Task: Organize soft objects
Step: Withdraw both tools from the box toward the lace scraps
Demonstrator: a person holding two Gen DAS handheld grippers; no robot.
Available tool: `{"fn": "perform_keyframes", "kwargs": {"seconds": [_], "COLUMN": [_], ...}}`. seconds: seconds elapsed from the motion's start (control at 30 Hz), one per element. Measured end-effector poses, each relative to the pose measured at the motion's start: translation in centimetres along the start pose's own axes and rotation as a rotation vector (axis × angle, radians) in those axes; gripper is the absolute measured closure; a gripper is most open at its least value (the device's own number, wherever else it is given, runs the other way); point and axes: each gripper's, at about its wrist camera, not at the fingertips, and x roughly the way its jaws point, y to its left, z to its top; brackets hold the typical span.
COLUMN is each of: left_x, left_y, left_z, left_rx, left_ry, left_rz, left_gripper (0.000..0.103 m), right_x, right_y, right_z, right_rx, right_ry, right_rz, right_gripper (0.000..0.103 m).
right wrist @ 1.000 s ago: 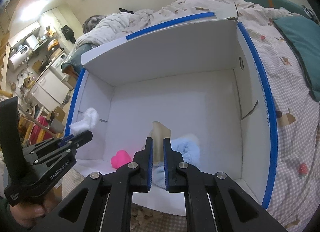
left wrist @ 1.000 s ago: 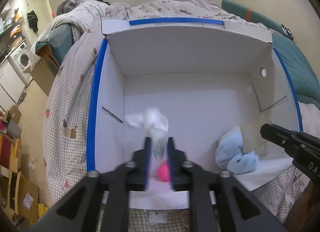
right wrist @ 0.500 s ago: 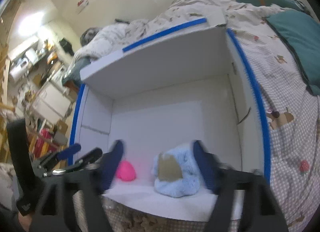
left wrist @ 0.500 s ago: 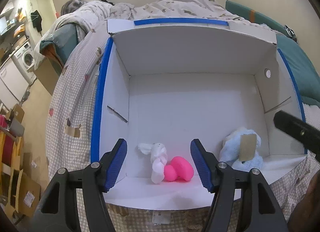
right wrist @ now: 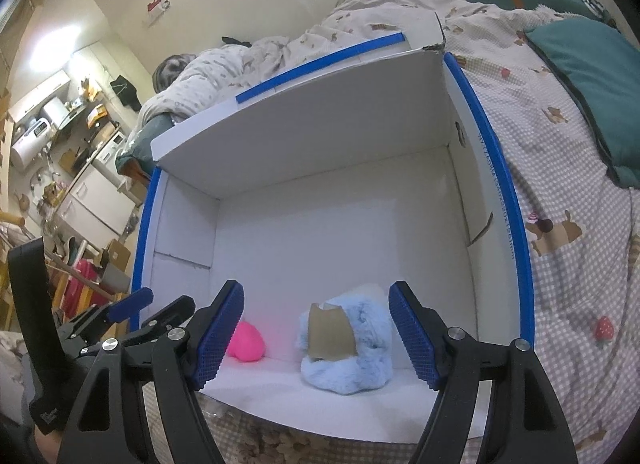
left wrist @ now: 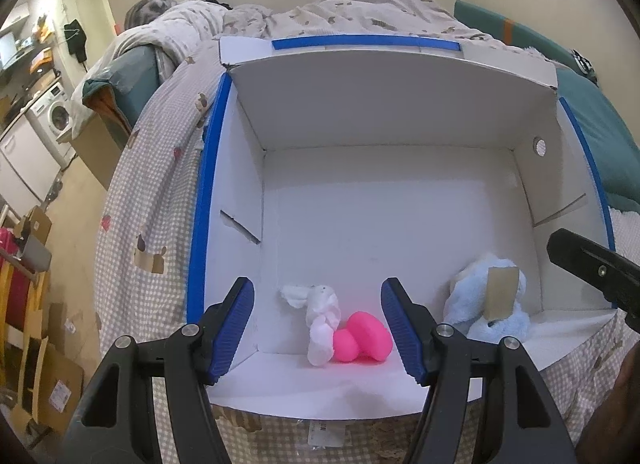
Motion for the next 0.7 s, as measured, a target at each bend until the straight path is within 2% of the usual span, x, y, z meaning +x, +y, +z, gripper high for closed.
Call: {"fn": "perform_keyframes", "kwargs": {"seconds": [0.17,0.43,0.7], "left_x": [0.0,-1.5,-3.7], "left_y": [0.1,0.8,2.4], "left_z": [-0.1,-0.3,-2.1], "left_rx": [0.004,0.001,-0.036], "left_ry": [0.01,-0.02,-0.029], "left_rz": [0.01,0.025,0.029], "left_gripper": [0.04,0.04,0.04], "right_x": [-0.1,-0.7,-2.9], "right_y": [-0.1,-0.1,-0.4], "right_z": [-0.1,-0.6,-1.6], "right_rx": [0.008,-0.008,-0.019], "right_ry": [0.002,-0.002,-0.029], "right_rz": [-0.003,-0.02,-0.052], "right_gripper": [0.024,0.024,0.024]}}
